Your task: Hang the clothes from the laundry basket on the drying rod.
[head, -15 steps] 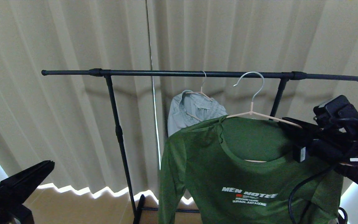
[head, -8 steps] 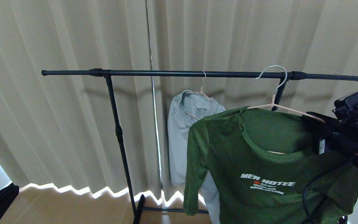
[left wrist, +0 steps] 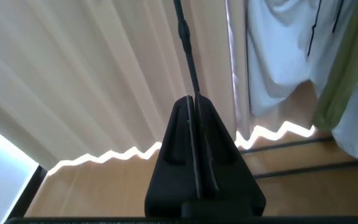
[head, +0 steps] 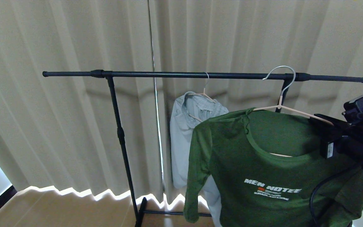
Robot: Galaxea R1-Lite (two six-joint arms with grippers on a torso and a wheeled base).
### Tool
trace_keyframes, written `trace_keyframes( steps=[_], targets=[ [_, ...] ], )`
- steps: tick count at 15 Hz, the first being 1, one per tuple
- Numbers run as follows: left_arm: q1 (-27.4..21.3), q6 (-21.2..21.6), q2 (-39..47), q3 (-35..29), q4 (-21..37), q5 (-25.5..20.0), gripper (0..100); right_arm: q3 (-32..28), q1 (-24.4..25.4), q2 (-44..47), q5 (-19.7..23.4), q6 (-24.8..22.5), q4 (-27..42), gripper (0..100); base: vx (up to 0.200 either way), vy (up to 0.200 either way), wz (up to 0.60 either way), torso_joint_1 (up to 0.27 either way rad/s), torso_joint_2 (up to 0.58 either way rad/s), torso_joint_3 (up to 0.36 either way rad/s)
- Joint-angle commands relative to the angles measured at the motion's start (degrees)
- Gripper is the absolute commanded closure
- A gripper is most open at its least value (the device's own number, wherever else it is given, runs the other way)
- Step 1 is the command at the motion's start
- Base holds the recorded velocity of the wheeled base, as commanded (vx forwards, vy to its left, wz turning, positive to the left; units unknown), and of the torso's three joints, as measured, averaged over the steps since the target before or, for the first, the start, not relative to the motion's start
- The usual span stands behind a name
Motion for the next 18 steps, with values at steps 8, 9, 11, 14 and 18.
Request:
trace_keyframes(
  steps=[8, 9, 11, 14, 18],
  targets=[
    [0.0, -6.58, -5.5, 4.84, -6.85, -7.92, 100, 0.45, -12.41, -0.18, -3.86, -0.51, 3.82, 100, 0.0, 0.0, 0.0, 0.0, 0.0, 0.0],
    [0.0, -9.65, -5.41, 4.84, -7.03, -10.82, 100, 0.54, -13.64, -0.35, -5.36, -0.51, 3.82, 100, 0.0, 0.0, 0.0, 0.0, 0.0, 0.0],
    [0.8, -12.46, -5.41, 4.84, -6.85, -12.22, 100, 0.54, -17.59, -0.62, -6.5, -0.6, 3.73, 100, 0.0, 0.0, 0.0, 0.0, 0.0, 0.0],
    [5.28, -9.39, -5.59, 4.84, -6.59, -12.49, 100, 0.71, -21.2, -0.44, -6.67, -1.3, 3.64, 100, 0.0, 0.0, 0.0, 0.0, 0.0, 0.0],
    [9.76, -6.75, -10.33, 4.84, -1.49, -12.66, 100, 1.94, -22.16, -0.53, -6.76, -1.21, 3.29, 100, 0.0, 0.0, 0.0, 0.0, 0.0, 0.0]
  ],
)
